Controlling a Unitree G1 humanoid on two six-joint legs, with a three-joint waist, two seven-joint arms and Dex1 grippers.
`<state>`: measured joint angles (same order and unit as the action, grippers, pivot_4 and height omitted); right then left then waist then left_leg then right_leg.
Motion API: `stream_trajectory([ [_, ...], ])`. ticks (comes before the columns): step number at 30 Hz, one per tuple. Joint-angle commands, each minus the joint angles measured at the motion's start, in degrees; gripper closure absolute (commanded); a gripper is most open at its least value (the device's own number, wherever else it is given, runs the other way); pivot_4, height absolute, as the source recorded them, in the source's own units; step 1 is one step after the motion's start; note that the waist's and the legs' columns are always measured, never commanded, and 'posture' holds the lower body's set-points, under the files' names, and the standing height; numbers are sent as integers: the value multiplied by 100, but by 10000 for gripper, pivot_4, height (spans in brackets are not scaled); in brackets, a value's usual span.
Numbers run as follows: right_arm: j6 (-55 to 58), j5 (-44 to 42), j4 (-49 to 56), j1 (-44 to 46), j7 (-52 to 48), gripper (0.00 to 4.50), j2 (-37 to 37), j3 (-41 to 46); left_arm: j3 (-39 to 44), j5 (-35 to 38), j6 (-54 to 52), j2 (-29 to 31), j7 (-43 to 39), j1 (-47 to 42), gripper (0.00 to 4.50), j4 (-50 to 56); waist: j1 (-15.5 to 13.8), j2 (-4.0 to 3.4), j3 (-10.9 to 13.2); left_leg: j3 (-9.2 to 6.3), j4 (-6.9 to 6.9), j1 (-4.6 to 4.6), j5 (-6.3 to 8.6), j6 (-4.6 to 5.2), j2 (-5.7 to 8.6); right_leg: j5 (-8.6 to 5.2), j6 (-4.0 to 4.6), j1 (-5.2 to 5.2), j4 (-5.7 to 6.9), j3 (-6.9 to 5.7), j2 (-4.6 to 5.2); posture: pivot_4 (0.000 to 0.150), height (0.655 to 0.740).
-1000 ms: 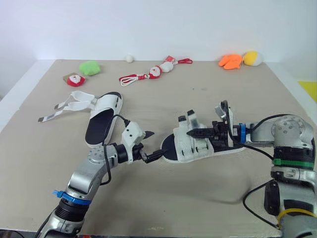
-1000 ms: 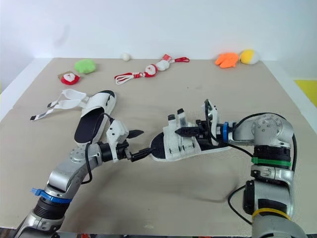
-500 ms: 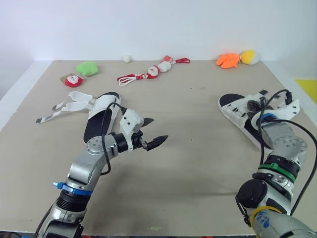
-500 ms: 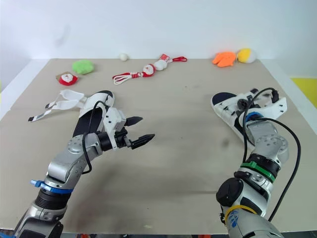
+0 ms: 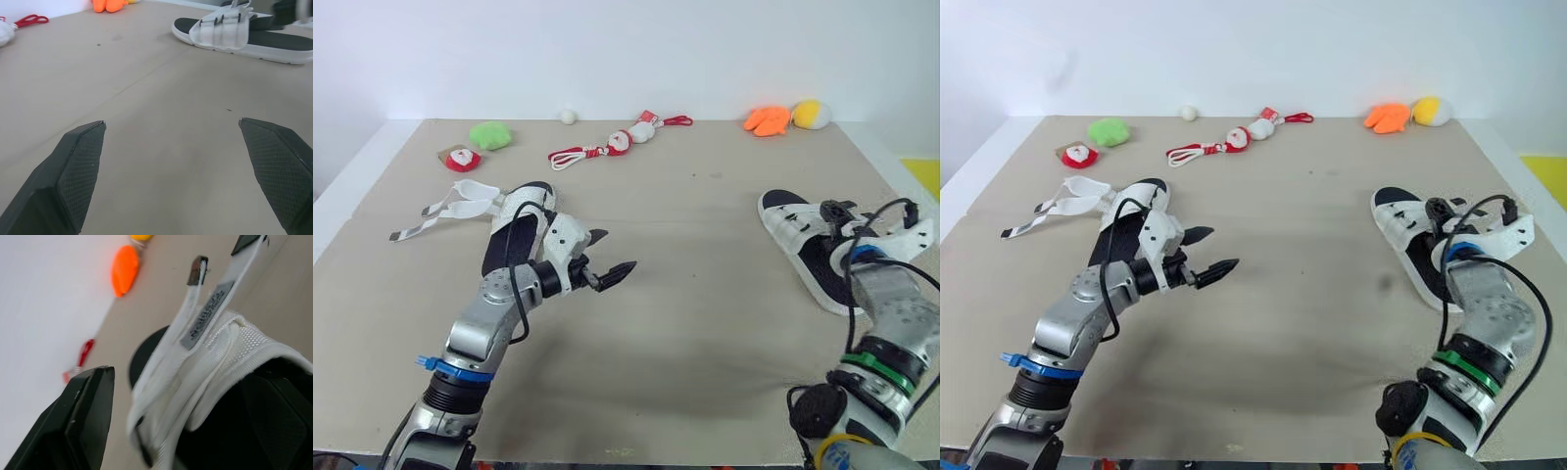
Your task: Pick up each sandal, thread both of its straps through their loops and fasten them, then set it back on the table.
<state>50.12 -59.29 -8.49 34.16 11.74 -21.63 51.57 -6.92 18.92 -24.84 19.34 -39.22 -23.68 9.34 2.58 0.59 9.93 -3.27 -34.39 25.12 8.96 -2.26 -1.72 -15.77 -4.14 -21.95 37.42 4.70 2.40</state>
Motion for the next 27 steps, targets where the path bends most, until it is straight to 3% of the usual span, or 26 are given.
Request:
stream_trajectory([
  [1, 850, -1210, 840, -337, -275, 1256, -544, 76, 196, -133, 268, 152, 31, -150, 0, -62, 1, -1, 0, 0, 0, -1, 0, 1, -1, 0, 0, 0, 0, 0, 0, 1500, 7400],
  [5, 1440, -2072, 1456, -762, -926, 1256, -1093, -247, 354, -368, 556, 358, 181, -191, 0, -182, 13, -3, 0, 2, -1, -2, -1, 2, -1, 0, 0, -1, 0, 4, -2, 1500, 7400],
  [9, 1730, -2334, 2999, -1197, -2700, 1256, -1947, -1261, 649, -1285, 1313, 988, 749, -335, 0, -409, 34, -11, 5, 4, -1, -6, 0, 3, -9, -4, -6, -5, 3, 11, -13, 1500, 7400],
  [13, 738, -607, 3555, -1342, -3869, 1256, -2688, -2629, 765, -1959, 1814, 1553, 1084, -324, 0, -567, 4, 5, 0, -2, -5, -7, -1, 2, -38, -10, -17, -7, 1, 3, -38, 1500, 7400],
  [17, -904, 1595, 3481, -902, -4882, 1256, -3037, -4579, 758, -2731, 2207, 2160, 1367, -230, 0, -943, 0, 15, 7, 11, -8, 0, -13, -18, -30, 1, -17, -20, -4, 12, -28, 1500, 7400],
  [23, -1606, 2234, 2874, -249, -5577, 1256, -2383, -5378, 112, -3900, 2868, 2523, 1672, -325, 0, -1919, -5, 23, 12, 14, -3, 7, -16, -23, -32, 5, -20, -30, -4, 15, -29, 1500, 7400],
  [27, -1789, 2537, 2592, 25, -5761, 1256, -2142, -5477, -129, -4235, 3057, 2398, 1882, -627, 0, -2411, -68, 46, 23, 7, -3, 17, -17, -26, -30, 21, 6, -30, -2, 4, -25, 1500, 7400],
])
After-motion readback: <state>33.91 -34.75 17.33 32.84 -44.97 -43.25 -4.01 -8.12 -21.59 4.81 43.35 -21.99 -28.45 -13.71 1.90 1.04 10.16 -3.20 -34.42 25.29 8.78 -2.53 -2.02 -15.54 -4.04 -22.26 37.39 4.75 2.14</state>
